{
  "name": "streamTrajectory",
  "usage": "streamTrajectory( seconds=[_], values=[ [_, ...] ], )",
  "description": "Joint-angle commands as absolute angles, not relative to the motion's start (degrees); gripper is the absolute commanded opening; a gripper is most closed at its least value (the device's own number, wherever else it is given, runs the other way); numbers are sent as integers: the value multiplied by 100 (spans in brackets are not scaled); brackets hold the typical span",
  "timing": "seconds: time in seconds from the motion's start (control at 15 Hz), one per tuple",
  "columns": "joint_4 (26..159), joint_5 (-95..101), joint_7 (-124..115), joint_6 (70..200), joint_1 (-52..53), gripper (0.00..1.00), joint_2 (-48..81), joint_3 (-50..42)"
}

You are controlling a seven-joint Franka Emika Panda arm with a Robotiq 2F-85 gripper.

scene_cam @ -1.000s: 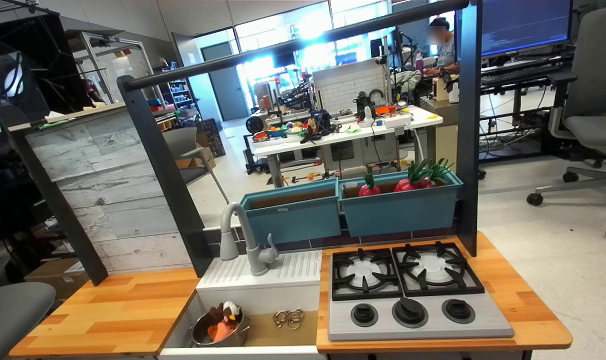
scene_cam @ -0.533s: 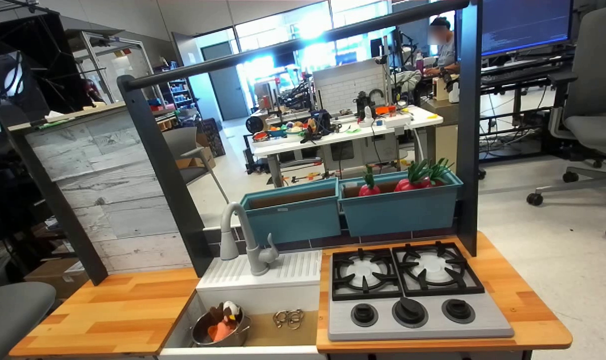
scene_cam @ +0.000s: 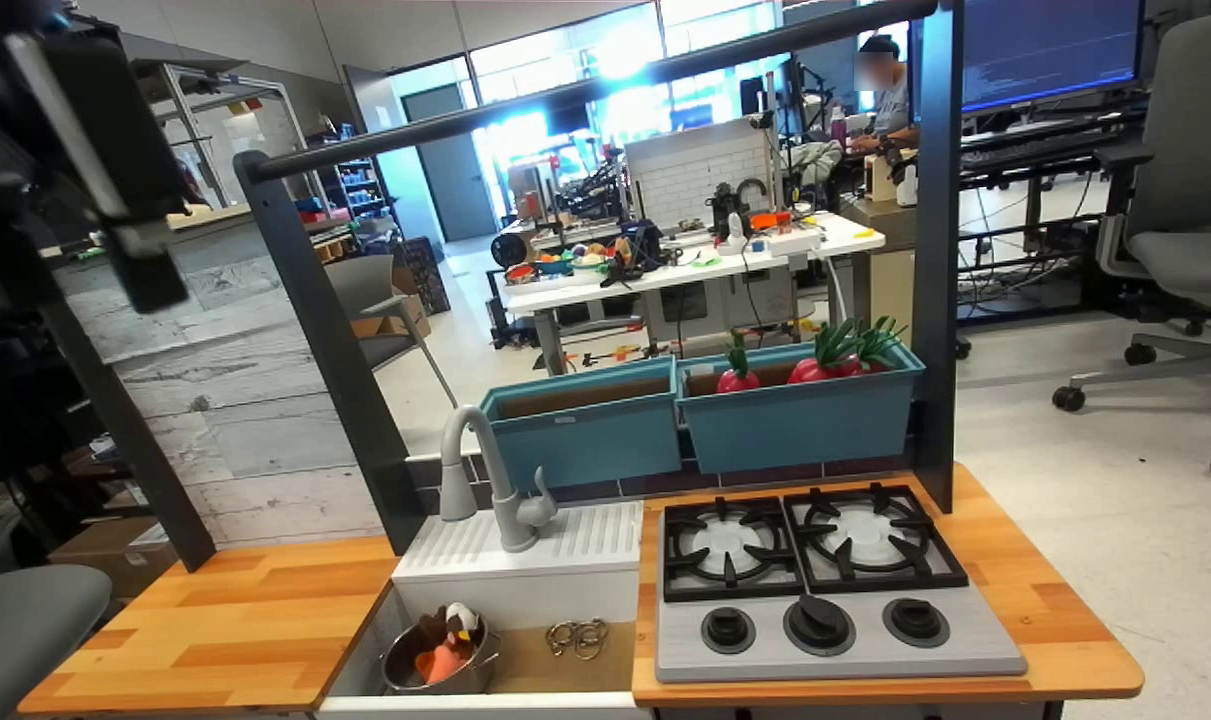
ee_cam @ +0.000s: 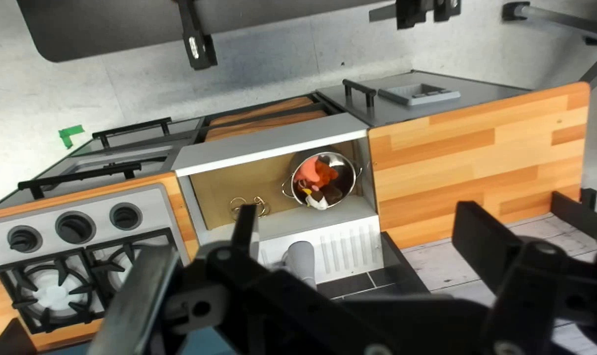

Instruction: Put the toys on the counter

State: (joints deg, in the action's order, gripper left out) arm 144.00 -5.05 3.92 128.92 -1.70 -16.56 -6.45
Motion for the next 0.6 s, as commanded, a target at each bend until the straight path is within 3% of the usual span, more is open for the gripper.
streamTrajectory(
  seconds=[0.0,0.07,0.53],
  values=[
    [13808,-746,600,13755,-176,100,-158,-666],
    [14233,-548,420,13465,-236,100,-917,-582],
    [13969,-613,315,14251,-207,100,35,-499]
  ],
)
